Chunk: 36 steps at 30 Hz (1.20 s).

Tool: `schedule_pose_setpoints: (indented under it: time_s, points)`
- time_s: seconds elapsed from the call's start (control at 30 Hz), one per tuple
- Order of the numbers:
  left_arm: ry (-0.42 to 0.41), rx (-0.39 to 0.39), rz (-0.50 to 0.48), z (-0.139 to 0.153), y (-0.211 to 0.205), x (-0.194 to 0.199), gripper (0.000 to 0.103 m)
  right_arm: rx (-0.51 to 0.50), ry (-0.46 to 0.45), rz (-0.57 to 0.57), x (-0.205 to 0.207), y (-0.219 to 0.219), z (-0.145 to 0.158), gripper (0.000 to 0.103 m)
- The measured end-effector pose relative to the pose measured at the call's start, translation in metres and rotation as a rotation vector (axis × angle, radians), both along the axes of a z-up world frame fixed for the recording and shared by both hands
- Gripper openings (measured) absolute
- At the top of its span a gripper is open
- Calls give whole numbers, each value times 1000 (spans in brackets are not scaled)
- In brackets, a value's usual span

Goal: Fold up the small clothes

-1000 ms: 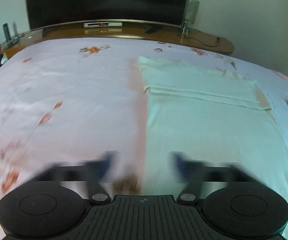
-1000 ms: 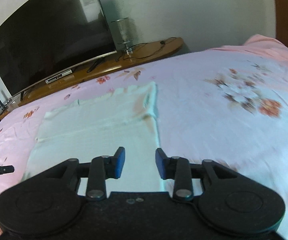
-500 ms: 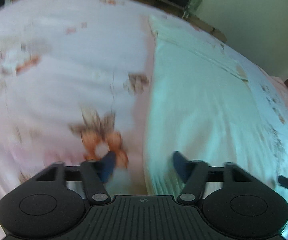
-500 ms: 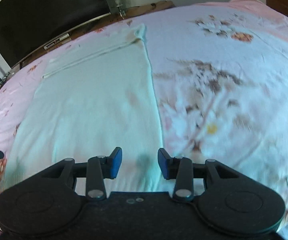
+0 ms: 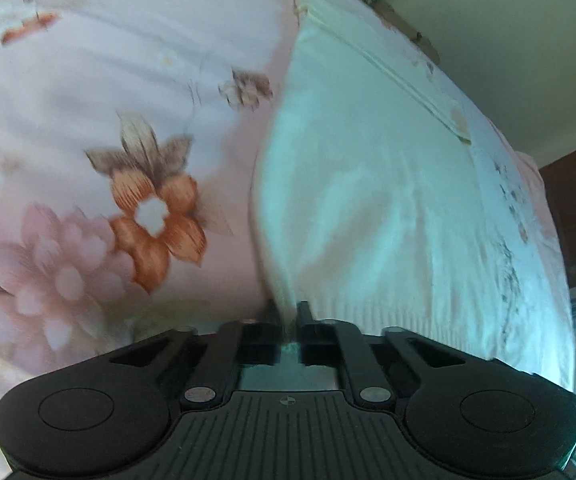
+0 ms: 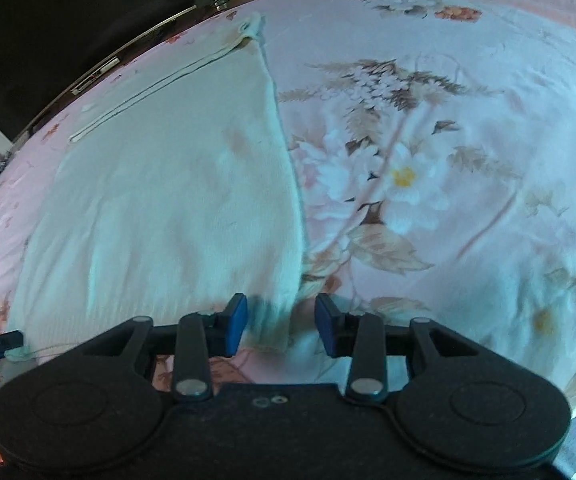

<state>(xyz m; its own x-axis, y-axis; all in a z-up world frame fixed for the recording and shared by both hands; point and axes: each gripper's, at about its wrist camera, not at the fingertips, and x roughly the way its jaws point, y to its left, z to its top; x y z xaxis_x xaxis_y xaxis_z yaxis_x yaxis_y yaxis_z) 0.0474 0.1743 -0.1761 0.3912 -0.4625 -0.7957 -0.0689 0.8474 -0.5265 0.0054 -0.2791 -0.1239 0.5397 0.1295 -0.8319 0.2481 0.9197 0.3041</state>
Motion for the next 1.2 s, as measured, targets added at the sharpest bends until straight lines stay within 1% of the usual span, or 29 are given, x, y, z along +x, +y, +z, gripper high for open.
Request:
schedule_pose_setpoints:
  time_s: [0.07,0.1,0.13,0.2,0.27,0.37,0.5,0.6,0.73,0.87,1.07,1.2]
  points:
    - [-1,-2,-1,-1,-1,0,6,5,6,11,1,1,0,30]
    - [2,-10,3,-2,-1,1,6,15,6,16,2,1,-1,19]
    - [6,-22,9,-2,0,2,6,38,12,22,4,-1,-2,14]
    - [-3,-42,14,1,2,4,5,68,19,35,8,-2,-3,10]
    - [-46,-45,5,11,0,10,5,129,6,35,10,-7,0,8]
    - [-99,-65,15,27,-1,18,5,212,-45,16,14,-14,10,7]
    - [-190,-74,28,57,-2,38,5,271,-137,3,26,-19,35,7]
    - [-248,-69,33,77,-4,63,5,275,-207,6,44,-21,57,7]
    - [-305,-54,48,97,-8,103,5,271,-273,9,82,-27,80,7]
    - [-349,-40,77,106,-15,149,5,253,-319,13,126,-33,89,7]
    - [-395,-19,136,104,-37,237,5,229,-355,3,210,-48,90,7]
    - [-395,-11,168,89,-55,296,5,218,-368,-3,275,-59,80,7]
